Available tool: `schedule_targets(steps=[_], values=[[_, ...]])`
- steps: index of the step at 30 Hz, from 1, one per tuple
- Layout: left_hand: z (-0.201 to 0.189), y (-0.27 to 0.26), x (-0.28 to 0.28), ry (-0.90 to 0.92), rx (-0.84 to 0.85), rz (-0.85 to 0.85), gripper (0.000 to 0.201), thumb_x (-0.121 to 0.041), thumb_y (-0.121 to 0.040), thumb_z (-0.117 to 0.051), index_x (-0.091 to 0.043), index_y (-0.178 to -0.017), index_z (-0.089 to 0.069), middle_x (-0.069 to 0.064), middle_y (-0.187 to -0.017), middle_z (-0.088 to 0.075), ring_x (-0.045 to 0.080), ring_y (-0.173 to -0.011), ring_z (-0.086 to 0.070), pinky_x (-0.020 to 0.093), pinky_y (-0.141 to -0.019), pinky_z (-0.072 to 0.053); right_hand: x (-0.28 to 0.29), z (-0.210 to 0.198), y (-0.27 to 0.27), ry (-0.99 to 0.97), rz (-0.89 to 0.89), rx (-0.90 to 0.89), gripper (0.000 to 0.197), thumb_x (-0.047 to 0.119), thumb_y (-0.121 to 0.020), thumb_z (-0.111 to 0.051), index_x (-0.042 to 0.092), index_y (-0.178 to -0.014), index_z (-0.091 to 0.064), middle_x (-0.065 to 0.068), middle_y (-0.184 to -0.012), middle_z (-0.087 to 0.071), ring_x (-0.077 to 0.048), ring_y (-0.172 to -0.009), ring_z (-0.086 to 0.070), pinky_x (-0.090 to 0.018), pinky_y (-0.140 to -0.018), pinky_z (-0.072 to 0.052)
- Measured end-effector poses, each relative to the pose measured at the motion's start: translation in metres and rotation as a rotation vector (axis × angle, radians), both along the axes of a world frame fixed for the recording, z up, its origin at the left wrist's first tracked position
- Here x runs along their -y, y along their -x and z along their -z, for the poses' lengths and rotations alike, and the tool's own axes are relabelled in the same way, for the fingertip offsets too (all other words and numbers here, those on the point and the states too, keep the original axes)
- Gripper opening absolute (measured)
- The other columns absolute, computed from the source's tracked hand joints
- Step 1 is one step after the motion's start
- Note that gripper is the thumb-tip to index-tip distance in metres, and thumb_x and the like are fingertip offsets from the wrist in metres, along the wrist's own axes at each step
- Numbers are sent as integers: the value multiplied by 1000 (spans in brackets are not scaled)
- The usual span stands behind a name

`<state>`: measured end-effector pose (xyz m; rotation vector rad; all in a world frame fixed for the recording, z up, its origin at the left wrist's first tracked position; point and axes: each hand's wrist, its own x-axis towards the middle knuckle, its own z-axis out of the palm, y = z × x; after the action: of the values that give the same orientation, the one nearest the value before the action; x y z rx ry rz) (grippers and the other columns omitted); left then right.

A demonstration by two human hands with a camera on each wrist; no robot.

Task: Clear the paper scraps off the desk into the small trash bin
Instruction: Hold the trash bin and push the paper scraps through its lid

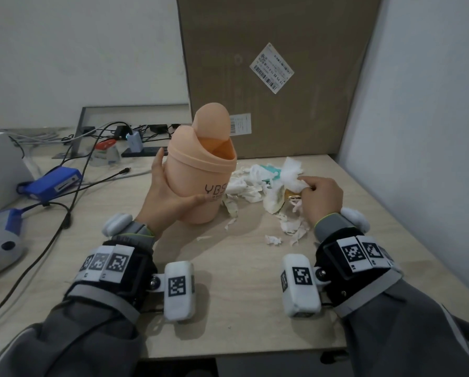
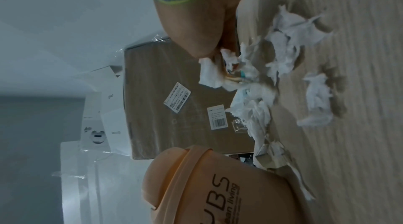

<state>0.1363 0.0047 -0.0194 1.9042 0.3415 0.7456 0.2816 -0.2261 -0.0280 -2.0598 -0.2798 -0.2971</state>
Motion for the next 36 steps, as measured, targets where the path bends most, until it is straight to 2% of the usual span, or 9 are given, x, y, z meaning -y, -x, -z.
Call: schedule_targets(steps=[3, 7, 12, 17, 21, 25, 28, 31, 36], values=[[1, 0, -1, 7, -1, 1, 125, -16, -63, -87, -35, -151, 0, -8, -139, -34, 14, -121, -42, 34, -95, -40, 1, 2, -2, 3, 17, -82, 38, -4, -86, -42, 11, -104, -72, -13, -109, -70, -24, -80, -62, -11, -52, -43], [2, -1, -1, 7, -1, 1, 125, -18, -62, -88, -37, -150, 0, -8, -139, -35, 14, -121, -43, 35, -94, -41, 0, 2, 0, 84, 22, -142, 34, -2, -88, -43, 0, -111, -66, -18, -119, -65, -34, -111, -57, -27, -90, -44], [3, -1, -2, 10, -9, -6, 127, -21, -61, -88, -37, -151, 0, -7, -141, -35, 14, -120, -43, 34, -94, -41, -2, -2, 5, 189, -105, -219, 23, 14, -84, -51, -3, -72, -60, -21, -76, -60, -32, -74, -54, -30, -65, -38], [2, -1, -3, -10, -18, -3, 126, -18, -63, -88, -36, -151, 1, -1, -148, -33, 15, -124, -42, 38, -99, -41, -3, 6, 2, 412, -216, -165, 29, 12, -84, -63, 7, -112, -63, -15, -119, -59, -27, -111, -54, -28, -91, -41], [2, -2, -2, -26, -15, 1, 129, -22, -59, -89, -35, -151, 0, -2, -149, -32, 15, -124, -41, 38, -101, -40, -1, 6, -6, 320, -117, -38, 25, 6, -88, -52, 11, -66, -64, -19, -103, -59, -28, -82, -58, -24, -68, -37], [1, 0, -1, -45, -31, 13, 145, -45, -39, -93, -37, -150, -1, -3, -149, -30, 14, -125, -40, 36, -99, -41, 1, 3, -5, 236, -71, 101, 27, 5, -90, -50, 3, -110, -68, -18, -112, -61, -31, -103, -59, -21, -77, -36], [0, 1, -1, -65, -26, 16, 138, -53, -39, -84, -39, -149, -2, -4, -148, -30, 16, -126, -41, 38, -99, -42, 3, -7, 4, 43, -70, 265, 33, -6, -86, -49, 2, -111, -67, -18, -103, -64, -4, -73, -58, 3, -68, -34], [1, -1, -1, -101, -39, 11, 140, -47, -41, -90, -39, -149, -1, -6, -145, -32, 17, -127, -41, 43, -103, -42, 1, -11, 10, -152, -52, 415, 33, -8, -82, -53, 5, -105, -71, -13, -92, -67, 12, -61, -55, 6, -62, -33], [-1, -1, 1, -149, -35, 27, 138, -52, -41, -85, -36, -150, -2, -11, -139, -34, 17, -128, -42, 47, -105, -42, -3, -14, 16, -260, -130, 615, 30, -5, -80, -60, 12, -103, -72, -4, -84, -66, -10, -74, -56, -10, -64, -42]])
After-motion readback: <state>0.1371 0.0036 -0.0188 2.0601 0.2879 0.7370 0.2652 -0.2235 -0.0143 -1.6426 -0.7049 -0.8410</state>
